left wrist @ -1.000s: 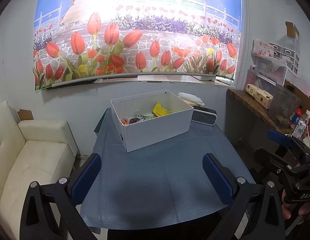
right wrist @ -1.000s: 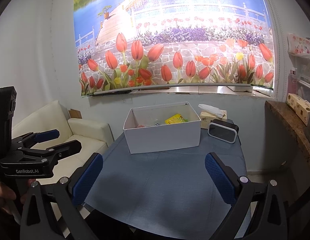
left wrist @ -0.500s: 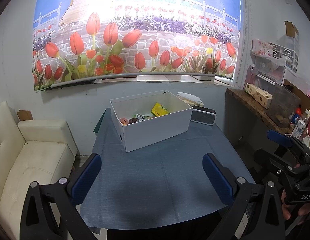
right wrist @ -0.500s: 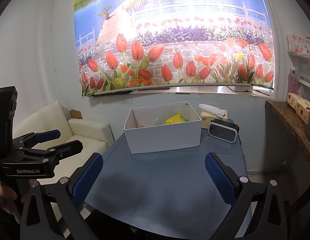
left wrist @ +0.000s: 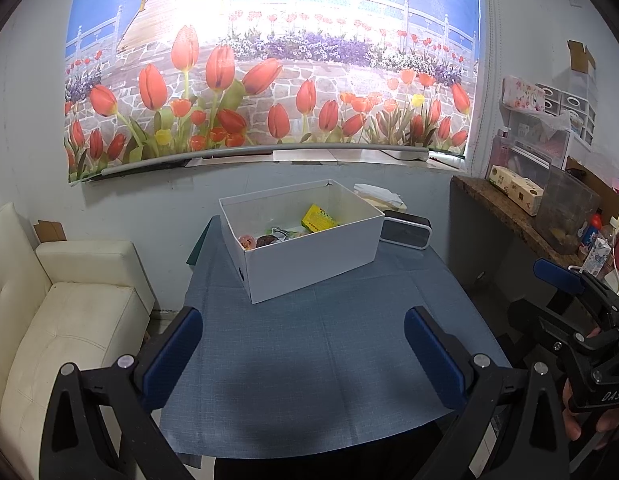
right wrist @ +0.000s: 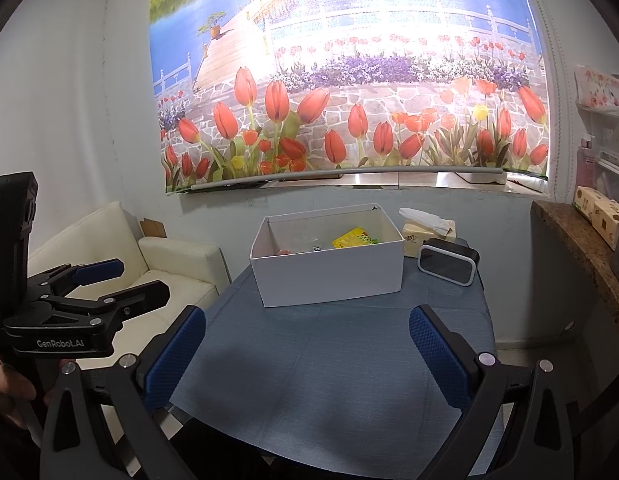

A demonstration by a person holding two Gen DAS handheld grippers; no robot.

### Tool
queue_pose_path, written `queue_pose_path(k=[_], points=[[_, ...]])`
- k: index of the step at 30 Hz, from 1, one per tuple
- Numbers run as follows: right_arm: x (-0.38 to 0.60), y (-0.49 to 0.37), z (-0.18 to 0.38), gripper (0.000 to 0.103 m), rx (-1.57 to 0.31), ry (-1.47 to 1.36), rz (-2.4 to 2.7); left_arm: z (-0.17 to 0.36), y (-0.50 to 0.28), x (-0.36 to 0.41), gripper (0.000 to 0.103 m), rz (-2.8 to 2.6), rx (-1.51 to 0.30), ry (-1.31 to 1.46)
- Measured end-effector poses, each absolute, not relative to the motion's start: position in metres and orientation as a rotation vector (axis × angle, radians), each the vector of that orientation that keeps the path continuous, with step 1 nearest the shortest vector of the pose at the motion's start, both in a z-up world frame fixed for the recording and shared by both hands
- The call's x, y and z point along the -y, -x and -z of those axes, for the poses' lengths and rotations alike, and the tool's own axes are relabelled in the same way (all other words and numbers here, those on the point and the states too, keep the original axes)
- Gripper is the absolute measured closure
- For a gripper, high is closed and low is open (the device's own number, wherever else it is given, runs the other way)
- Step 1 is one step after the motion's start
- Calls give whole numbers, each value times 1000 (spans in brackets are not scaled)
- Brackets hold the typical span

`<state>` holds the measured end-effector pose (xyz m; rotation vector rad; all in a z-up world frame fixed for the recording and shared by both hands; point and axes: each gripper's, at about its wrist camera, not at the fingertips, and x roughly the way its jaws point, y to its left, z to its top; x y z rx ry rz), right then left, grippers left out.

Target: Organize snacks

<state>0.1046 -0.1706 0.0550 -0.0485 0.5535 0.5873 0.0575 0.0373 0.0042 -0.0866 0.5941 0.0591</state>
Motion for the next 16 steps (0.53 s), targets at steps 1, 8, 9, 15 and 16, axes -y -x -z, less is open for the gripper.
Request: queue_pose_path(k=[1,8,9,15,16], points=[[171,-105,-55,0,-554,48,-587,-4,-58,-37,0,-59,-594,86],[170,-104,-55,0,-555,49,-586,-4,-58,-35,0,-58,-595,84],[170,-104,-55,0,-554,49,-587,-4,-58,-35,0,-58,-595,84],[169,-104,-55,0,-555,49,-585,-3,-58,-35,0,-52,-588,81],[170,-104,-55,0,-555,49,-585,-4,-57,-34,0,-49,-586,80]])
